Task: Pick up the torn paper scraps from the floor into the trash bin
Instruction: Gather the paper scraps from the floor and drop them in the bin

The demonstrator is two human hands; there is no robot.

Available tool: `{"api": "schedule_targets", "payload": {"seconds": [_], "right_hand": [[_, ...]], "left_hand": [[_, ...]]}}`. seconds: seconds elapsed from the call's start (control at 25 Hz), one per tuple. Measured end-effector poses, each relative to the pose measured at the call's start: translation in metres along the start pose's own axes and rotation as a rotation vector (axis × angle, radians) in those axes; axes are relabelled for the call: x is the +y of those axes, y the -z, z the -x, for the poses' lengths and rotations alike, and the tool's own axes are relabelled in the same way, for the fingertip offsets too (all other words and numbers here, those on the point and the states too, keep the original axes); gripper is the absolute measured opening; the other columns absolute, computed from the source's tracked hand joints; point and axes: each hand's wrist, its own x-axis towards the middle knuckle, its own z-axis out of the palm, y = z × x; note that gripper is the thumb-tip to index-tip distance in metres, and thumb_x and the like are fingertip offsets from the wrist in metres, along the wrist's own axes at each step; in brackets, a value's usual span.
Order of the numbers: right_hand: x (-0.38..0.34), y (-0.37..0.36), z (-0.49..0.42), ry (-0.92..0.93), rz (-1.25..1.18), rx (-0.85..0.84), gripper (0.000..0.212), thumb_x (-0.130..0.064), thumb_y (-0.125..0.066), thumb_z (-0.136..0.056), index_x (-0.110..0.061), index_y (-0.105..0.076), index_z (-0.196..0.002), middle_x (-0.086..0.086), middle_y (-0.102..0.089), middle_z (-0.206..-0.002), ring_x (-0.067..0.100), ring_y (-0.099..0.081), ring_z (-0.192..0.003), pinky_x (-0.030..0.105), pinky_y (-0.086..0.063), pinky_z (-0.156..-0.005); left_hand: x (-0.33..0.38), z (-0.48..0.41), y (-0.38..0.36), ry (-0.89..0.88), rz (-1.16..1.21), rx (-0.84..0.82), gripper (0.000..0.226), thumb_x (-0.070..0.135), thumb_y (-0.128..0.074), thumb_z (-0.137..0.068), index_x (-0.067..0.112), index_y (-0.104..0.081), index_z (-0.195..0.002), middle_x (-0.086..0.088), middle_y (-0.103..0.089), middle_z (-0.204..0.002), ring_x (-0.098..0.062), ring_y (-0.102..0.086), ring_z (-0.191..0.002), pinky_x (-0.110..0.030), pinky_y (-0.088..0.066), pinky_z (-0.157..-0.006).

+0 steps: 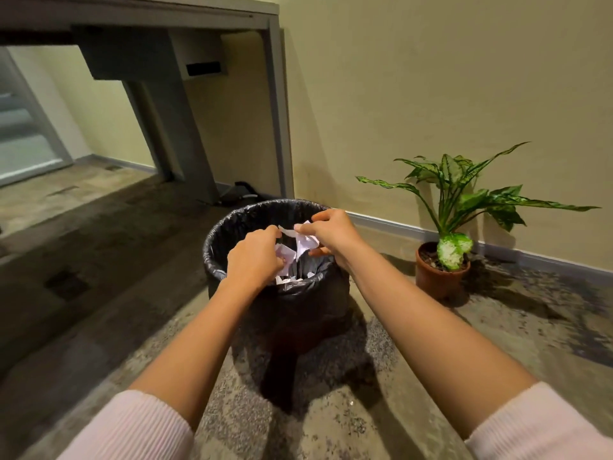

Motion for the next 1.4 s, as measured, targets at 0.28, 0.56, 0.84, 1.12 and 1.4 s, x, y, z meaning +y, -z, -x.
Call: {"api": "schedule_targets", "payload": {"seconds": [0.28, 0.56, 0.84, 1.12, 1.4], "right_hand": [[0.016, 0.015, -0.003, 0.04, -0.088, 0.083, 0.027, -0.003, -0.066, -0.083, -0.014, -0.06, -0.107, 0.012, -0.06, -0.114, 0.018, -0.059, -0.08, 0.038, -0.061, -0.061], [0.027, 0.057, 0.018, 0.148, -0.099, 0.228, 0.019, -0.001, -0.062, -0.085, -0.019, -0.066, -0.08, 0.008, -0.07, -0.092, 0.02, -0.068, -0.084, 0.026, -0.055, -0.056], [0.095, 0.118, 0.05, 0.059, -0.098, 0.248, 0.018, -0.001, -0.062, -0.087, -0.017, -0.064, -0.08, 0.003, -0.064, -0.078, 0.013, -0.061, -0.07, 0.023, -0.051, -0.049], [0.182, 0.158, 0.074, -0.116, -0.057, 0.28, 0.01, 0.001, -0.062, -0.087, -0.009, -0.063, -0.086, 0.005, -0.061, -0.072, 0.012, -0.057, -0.06, 0.018, -0.047, -0.04], [0.278, 0.179, 0.094, -0.276, 0.059, 0.313, 0.012, -0.001, -0.065, -0.086, -0.012, -0.066, -0.081, 0.007, -0.062, -0.071, 0.015, -0.055, -0.057, 0.023, -0.048, -0.042]], "left_hand": [[0.004, 0.007, -0.009, -0.004, -0.019, 0.039, 0.064, 0.011, -0.056, -0.081, 0.029, -0.041, -0.141, -0.006, -0.065, -0.121, -0.036, -0.061, -0.109, -0.045, -0.051, -0.083], [0.043, 0.02, -0.008, -0.043, 0.013, 0.217, 0.033, 0.016, -0.059, -0.086, 0.027, -0.063, -0.117, -0.003, -0.071, -0.105, -0.031, -0.063, -0.101, -0.037, -0.045, -0.07], [0.099, 0.063, -0.037, -0.35, 0.339, 0.296, 0.017, 0.022, -0.058, -0.089, 0.027, -0.067, -0.103, 0.01, -0.07, -0.099, -0.014, -0.064, -0.089, -0.031, -0.05, -0.068], [0.11, 0.127, -0.147, -0.204, 0.48, 0.011, 0.009, 0.031, -0.066, -0.087, 0.031, -0.069, -0.095, 0.012, -0.069, -0.092, -0.008, -0.064, -0.082, -0.035, -0.054, -0.068], [0.06, 0.173, -0.228, 0.185, 0.206, -0.306, 0.021, 0.033, -0.067, -0.087, 0.031, -0.068, -0.108, 0.007, -0.066, -0.112, -0.018, -0.064, -0.102, -0.032, -0.051, -0.079]]}}
